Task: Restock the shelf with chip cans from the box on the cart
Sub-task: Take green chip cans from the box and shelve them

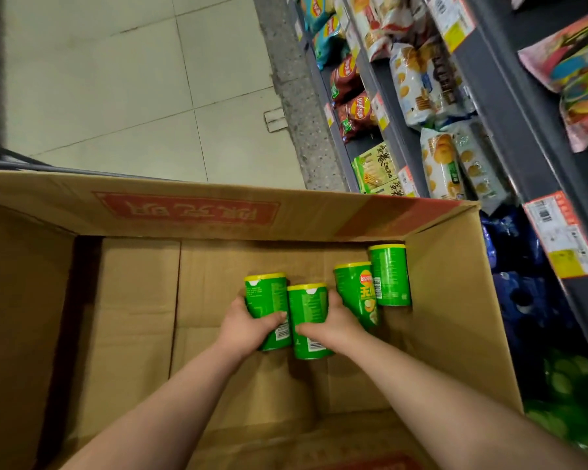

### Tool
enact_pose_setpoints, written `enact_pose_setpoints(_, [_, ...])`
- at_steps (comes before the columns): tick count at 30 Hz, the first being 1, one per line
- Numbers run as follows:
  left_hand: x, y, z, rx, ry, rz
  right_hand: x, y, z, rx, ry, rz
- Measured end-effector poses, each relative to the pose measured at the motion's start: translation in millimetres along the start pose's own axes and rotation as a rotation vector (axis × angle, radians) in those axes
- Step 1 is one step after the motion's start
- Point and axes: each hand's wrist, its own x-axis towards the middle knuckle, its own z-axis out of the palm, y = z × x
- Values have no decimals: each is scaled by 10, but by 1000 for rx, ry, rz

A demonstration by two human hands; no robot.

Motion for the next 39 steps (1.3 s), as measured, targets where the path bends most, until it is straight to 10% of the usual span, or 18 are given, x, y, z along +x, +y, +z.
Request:
enact_pose_setpoints(21, [-1548, -94, -834, -95, -292, 510, -2274, -129, 323, 434, 451, -242])
enact_pose_setpoints(39, [-3003, -563, -200, 123, -677, 864, -3995, 1159, 1049, 840, 942, -202])
